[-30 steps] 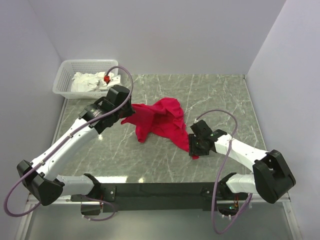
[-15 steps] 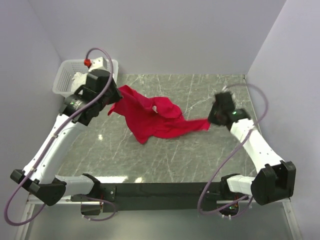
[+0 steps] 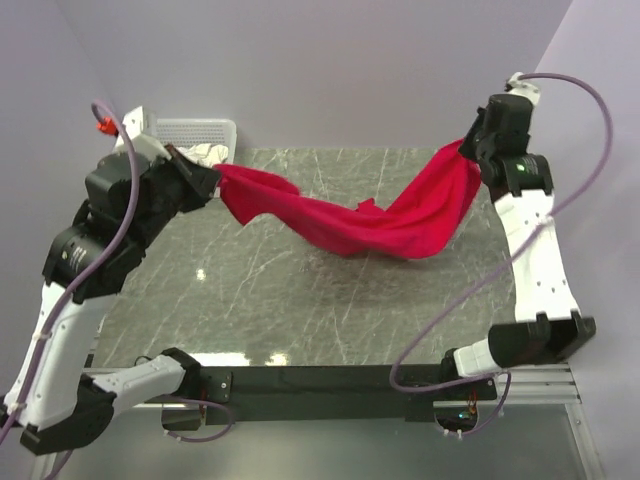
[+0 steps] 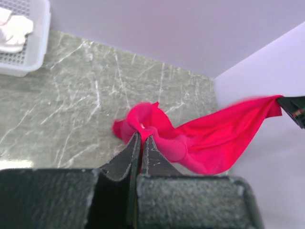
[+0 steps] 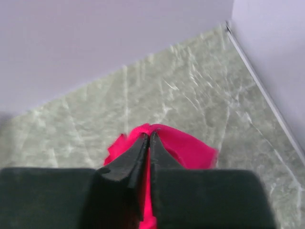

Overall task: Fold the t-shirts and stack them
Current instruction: Flatten the tshirt out

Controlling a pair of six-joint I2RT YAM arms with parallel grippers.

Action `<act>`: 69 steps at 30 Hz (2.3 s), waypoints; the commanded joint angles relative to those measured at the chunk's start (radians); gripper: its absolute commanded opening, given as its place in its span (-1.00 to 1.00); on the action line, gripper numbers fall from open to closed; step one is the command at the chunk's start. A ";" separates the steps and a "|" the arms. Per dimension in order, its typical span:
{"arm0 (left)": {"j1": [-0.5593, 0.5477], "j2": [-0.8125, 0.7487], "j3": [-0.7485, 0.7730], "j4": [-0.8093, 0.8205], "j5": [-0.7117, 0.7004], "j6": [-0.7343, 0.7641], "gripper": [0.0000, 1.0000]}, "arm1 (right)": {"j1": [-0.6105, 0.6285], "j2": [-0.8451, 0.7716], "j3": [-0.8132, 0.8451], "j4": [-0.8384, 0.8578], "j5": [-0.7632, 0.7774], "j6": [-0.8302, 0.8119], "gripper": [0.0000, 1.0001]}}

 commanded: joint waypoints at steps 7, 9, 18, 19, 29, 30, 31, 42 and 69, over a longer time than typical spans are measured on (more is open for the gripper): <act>0.004 -0.169 -0.504 0.141 -0.109 -0.101 -0.99 | 0.003 0.174 -0.126 -0.052 -0.086 0.033 0.04; 0.002 -0.192 -0.577 0.173 -0.109 -0.118 -0.99 | 0.014 0.115 -0.234 0.008 -0.119 0.065 0.06; 0.004 -0.199 -0.697 0.212 -0.097 -0.080 -0.99 | 0.138 -0.256 -0.899 0.166 -0.262 0.200 0.03; 0.002 -0.203 -0.695 0.210 -0.098 -0.074 -0.99 | 0.161 -0.309 -0.985 0.168 -0.259 0.216 0.03; 0.004 -0.241 -0.732 0.252 -0.144 0.006 -0.99 | 0.139 -0.384 -1.214 0.254 -0.307 0.372 0.20; 0.004 -0.244 -0.735 0.253 -0.143 0.009 -0.99 | 0.140 -0.352 -1.216 0.270 -0.311 0.377 0.21; 0.004 -0.246 -0.738 0.253 -0.143 0.008 -0.99 | 0.136 -0.339 -1.222 0.289 -0.312 0.391 0.20; 0.004 -0.288 -0.815 0.263 -0.120 0.003 -0.99 | 0.119 -0.236 -1.216 0.413 -0.259 0.417 -0.56; 0.010 -0.183 -0.838 0.336 -0.091 0.052 -0.99 | 0.191 0.512 0.011 -0.038 -0.057 0.083 -0.10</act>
